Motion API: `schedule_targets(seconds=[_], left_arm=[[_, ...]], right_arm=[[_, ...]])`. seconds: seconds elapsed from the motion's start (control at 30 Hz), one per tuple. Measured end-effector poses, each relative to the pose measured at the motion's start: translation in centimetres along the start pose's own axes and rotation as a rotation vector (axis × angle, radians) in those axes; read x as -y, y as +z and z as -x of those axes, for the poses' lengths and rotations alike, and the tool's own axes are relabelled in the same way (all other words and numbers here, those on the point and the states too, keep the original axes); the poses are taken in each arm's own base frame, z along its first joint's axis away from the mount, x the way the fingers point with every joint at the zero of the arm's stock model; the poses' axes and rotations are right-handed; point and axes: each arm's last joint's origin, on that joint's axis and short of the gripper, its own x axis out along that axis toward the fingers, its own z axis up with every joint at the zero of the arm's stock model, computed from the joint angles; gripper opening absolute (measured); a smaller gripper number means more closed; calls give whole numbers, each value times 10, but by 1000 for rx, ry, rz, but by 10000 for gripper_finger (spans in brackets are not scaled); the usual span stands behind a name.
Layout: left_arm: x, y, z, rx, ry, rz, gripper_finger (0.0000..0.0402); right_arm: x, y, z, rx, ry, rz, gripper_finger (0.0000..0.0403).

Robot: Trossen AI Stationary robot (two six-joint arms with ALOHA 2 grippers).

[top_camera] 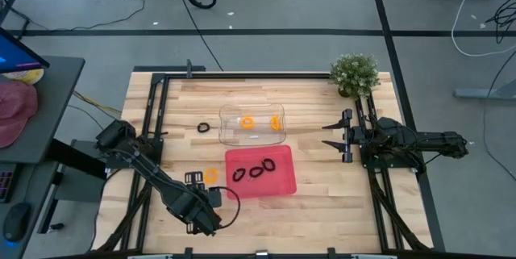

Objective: Sort spring keychains
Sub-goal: Put the yellow spring keychain into the transparent bin

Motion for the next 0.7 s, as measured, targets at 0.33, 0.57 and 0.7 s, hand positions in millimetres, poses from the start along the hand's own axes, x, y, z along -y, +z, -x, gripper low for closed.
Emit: schedule_targets(seconds=[0.33,0.57,0.7], left_arm=[[19,-3,-19,-47,5,-39,211],[26,2,-21,0,-50,-36,211],[26,2,-21,0,-51,-36,211]], right_arm=[[0,0,0,0,0,0,222],[0,0,0,0,0,0,222],[0,0,0,0,0,0,222]])
